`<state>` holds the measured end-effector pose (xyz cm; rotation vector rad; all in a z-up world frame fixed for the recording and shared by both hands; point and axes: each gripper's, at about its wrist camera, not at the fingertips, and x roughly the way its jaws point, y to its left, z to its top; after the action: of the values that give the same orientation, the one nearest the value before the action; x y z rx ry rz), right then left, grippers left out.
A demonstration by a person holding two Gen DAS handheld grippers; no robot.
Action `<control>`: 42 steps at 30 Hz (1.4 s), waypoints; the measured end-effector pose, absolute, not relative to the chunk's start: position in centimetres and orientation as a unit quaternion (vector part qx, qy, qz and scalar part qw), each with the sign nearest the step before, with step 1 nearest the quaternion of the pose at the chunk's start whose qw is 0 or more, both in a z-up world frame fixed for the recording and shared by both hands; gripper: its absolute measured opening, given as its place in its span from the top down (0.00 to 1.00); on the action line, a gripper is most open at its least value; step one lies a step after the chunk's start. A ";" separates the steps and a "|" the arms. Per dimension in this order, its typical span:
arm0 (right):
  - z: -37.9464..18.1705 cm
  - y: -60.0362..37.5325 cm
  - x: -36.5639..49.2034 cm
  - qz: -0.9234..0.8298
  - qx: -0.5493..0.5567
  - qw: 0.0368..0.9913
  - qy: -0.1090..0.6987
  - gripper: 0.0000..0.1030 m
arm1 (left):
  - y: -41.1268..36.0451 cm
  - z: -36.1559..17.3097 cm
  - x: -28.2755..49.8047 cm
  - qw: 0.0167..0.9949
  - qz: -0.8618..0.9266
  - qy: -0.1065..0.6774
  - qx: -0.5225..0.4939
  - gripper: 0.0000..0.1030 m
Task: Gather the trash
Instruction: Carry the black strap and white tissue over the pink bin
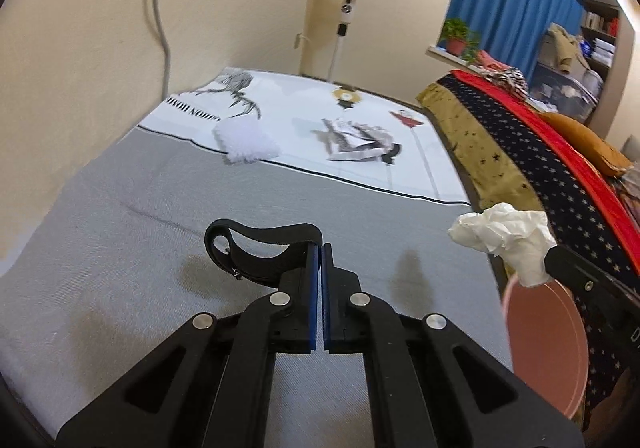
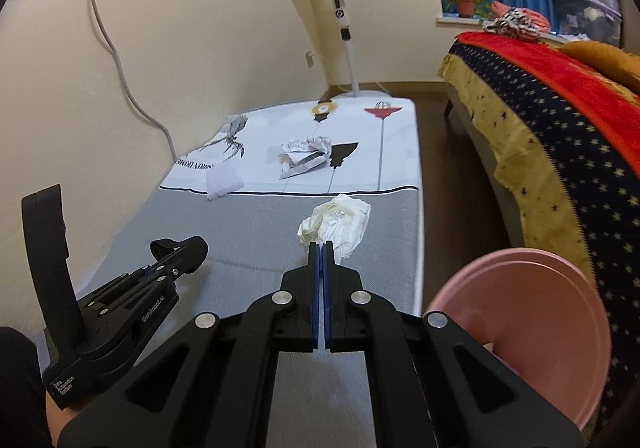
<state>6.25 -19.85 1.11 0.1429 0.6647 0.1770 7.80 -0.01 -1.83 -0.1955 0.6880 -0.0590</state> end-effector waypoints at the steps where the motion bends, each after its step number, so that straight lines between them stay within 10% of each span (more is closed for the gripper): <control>1: 1.3 -20.1 5.6 0.084 0.072 0.940 0.323 0.99 | -0.3 -1.7 7.4 0.938 -0.033 0.334 -0.091 0.99; 42: 5.3 -27.6 -2.4 -0.021 0.099 0.958 0.270 0.99 | -8.5 1.2 2.0 0.940 -0.197 0.277 -0.039 0.99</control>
<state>-2.44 -27.58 5.32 0.2000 0.5468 -0.0433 1.95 -8.51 1.21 -0.0799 0.5657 -0.4015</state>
